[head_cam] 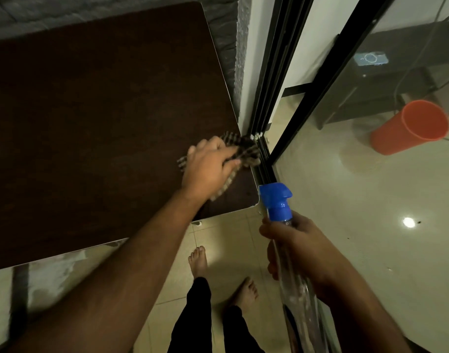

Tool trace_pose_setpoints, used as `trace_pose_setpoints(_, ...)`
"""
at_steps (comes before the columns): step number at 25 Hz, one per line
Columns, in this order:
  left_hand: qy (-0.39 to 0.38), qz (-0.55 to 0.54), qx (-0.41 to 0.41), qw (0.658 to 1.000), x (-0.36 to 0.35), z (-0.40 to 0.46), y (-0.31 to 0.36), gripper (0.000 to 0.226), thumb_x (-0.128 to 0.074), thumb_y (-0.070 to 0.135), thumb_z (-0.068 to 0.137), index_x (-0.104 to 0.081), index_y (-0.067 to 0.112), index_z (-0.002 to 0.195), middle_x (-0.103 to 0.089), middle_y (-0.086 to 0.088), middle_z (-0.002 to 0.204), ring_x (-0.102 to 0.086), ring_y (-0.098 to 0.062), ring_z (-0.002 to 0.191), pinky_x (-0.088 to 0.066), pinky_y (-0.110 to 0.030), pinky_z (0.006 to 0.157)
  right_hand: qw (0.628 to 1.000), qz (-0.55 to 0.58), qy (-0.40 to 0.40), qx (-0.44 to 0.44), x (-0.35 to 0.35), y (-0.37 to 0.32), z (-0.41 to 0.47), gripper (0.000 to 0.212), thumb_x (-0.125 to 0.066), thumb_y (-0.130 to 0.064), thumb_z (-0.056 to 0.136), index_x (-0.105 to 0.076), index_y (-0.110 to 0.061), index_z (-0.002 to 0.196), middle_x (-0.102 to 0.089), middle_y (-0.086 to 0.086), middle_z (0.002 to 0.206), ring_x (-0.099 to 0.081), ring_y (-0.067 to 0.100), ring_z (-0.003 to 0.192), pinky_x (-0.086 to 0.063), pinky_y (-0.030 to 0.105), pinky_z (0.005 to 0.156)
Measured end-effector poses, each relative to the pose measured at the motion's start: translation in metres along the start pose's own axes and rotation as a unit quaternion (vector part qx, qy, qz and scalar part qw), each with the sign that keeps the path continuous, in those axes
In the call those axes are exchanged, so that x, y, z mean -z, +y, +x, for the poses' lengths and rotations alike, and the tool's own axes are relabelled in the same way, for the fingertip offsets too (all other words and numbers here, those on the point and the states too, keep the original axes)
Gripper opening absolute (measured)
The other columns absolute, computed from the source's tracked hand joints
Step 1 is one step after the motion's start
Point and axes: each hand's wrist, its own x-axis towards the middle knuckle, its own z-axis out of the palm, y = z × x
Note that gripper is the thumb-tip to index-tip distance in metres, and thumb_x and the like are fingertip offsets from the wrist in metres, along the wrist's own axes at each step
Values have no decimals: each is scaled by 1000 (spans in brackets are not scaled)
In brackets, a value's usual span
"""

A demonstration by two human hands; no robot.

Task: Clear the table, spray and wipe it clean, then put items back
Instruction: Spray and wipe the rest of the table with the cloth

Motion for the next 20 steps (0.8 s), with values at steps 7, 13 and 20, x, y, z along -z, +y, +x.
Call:
trace_pose_setpoints(7, -56, 18, -51, 997, 30, -60, -50, 42, -45, 47, 90, -61, 28, 124, -52, 2, 101, -47, -22, 97, -31, -36, 78, 999, 29, -32, 14, 7, 1, -4, 24, -64, -18, 83, -53, -10, 103, -53, 15, 65, -54, 25, 52, -49, 33, 53)
trace_pose_setpoints(13, -2, 28, 12, 1000, -3, 34, 18, 33, -53, 41, 93, -59, 30, 123, -52, -1, 109, -46, -22, 102, -28, -33, 82, 999, 31, -34, 9, -1, -1, -4, 22, -63, -18, 85, -53, -13, 104, -55, 16, 68, -55, 24, 52, -49, 29, 49)
trace_pose_setpoints(20, -104, 26, -105, 989, 8, -71, 29, 36, -39, 42, 87, -63, 25, 108, -51, 1, 98, -47, -20, 90, -31, -35, 76, 998, 37, -42, 35, -6, -18, -11, 12, -60, -14, 87, -55, -14, 97, -54, 17, 70, -54, 22, 51, -48, 28, 47)
